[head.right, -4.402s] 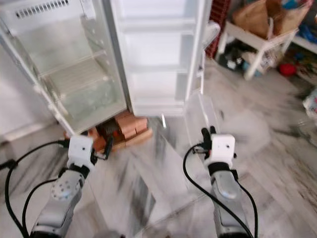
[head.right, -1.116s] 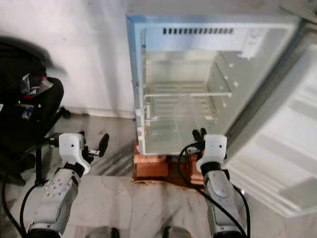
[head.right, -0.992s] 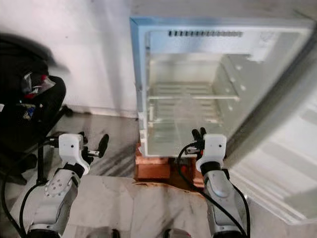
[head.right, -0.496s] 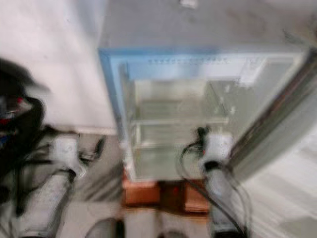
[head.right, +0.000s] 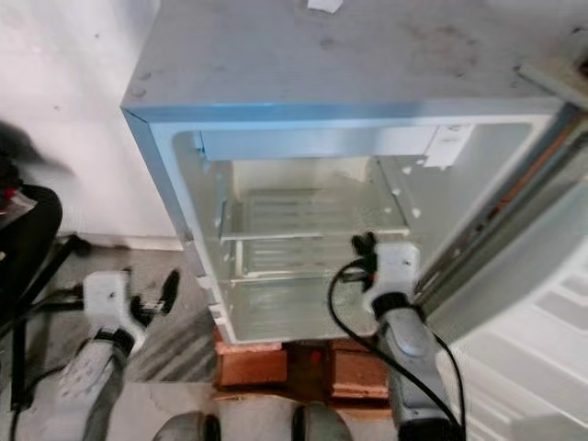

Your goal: Restocking fridge

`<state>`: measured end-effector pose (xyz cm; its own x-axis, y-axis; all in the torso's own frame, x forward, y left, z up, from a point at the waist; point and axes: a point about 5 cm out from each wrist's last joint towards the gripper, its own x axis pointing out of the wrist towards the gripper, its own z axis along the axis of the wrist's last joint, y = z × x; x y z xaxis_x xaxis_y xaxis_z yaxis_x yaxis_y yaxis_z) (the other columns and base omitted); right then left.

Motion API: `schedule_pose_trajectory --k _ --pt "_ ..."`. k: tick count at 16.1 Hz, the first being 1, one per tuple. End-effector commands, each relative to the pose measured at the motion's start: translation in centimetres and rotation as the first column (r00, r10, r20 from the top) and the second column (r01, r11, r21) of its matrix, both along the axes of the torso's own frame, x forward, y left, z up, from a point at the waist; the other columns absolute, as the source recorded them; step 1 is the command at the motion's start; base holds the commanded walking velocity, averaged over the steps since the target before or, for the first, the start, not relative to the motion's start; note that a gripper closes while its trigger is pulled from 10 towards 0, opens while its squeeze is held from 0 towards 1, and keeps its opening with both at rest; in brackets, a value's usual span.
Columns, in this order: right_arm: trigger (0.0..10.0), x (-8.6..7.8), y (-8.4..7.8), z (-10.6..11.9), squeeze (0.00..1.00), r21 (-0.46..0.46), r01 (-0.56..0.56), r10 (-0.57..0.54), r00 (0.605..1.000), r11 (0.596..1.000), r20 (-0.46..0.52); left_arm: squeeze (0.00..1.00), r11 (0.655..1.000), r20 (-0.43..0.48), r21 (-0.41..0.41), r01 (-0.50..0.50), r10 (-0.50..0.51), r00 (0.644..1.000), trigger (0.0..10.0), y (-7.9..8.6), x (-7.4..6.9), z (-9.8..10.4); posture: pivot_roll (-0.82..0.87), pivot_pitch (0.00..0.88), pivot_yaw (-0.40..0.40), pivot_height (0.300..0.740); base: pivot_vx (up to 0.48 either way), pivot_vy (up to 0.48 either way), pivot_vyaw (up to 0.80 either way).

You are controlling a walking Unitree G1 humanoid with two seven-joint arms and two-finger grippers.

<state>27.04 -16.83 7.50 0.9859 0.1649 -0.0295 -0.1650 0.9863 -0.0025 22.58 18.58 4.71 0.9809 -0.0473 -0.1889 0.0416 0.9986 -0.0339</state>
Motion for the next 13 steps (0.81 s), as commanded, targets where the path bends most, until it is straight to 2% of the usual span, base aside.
schedule_pose_trajectory --k 1,2,4,6,8,10,12,13 --pt "10.0 0.3 0.2 0.0 0.00 -0.017 -0.029 0.029 1.000 0.999 -0.002 0.00 1.000 -0.018 0.012 -0.008 0.008 1.000 10.0 0.5 -0.4 0.0 0.06 0.128 -0.033 0.740 0.000 0.000 0.00" --pt "10.0 0.4 0.3 0.0 0.00 -0.019 -0.029 0.029 1.000 0.999 0.002 0.00 1.000 -0.023 0.018 -0.007 0.008 1.000 10.0 0.6 -0.5 -0.1 0.06 0.128 -0.033 0.740 0.000 0.000 0.00" --pt "10.0 1.1 1.0 0.0 0.00 -0.007 -0.044 0.044 0.999 0.999 -0.009 0.00 1.000 -0.026 0.016 0.007 -0.007 1.000 10.0 0.3 -0.8 0.0 0.07 0.132 -0.033 0.740 0.000 0.000 0.76" --pt "10.0 1.9 1.4 -0.2 0.00 -0.007 -0.034 0.034 0.999 0.999 -0.033 0.00 1.000 -0.037 0.017 0.018 -0.017 0.999 10.0 0.2 -1.0 -0.1 0.08 0.137 -0.031 0.740 0.000 0.000 0.00" --pt "10.0 2.3 1.9 -0.5 0.00 0.031 -0.047 0.049 0.997 0.998 -0.064 0.00 1.000 -0.039 0.018 0.022 -0.021 0.999 10.0 0.1 -1.0 -0.1 0.08 0.143 -0.030 0.740 0.000 0.000 0.00" --pt "10.0 4.0 2.9 -0.3 0.00 0.091 -0.046 0.054 0.995 0.995 -0.084 0.00 0.999 -0.046 0.022 0.033 -0.032 0.998 10.0 -0.1 -1.1 -0.1 0.09 0.150 -0.029 0.740 0.000 0.000 0.00" --pt "10.0 4.8 3.5 -0.1 0.00 0.101 -0.048 0.058 0.994 0.994 -0.096 0.00 0.999 -0.047 0.023 0.037 -0.036 0.998 10.0 -0.1 -1.1 -0.1 0.09 0.150 -0.029 0.740 0.000 0.000 0.00" --pt "10.0 6.1 4.4 0.3 0.00 0.144 -0.033 0.051 0.991 0.989 -0.121 0.00 0.999 -0.048 0.026 0.041 -0.040 0.998 10.0 -0.2 -1.1 0.0 0.12 0.162 -0.032 0.740 0.000 0.000 0.00"
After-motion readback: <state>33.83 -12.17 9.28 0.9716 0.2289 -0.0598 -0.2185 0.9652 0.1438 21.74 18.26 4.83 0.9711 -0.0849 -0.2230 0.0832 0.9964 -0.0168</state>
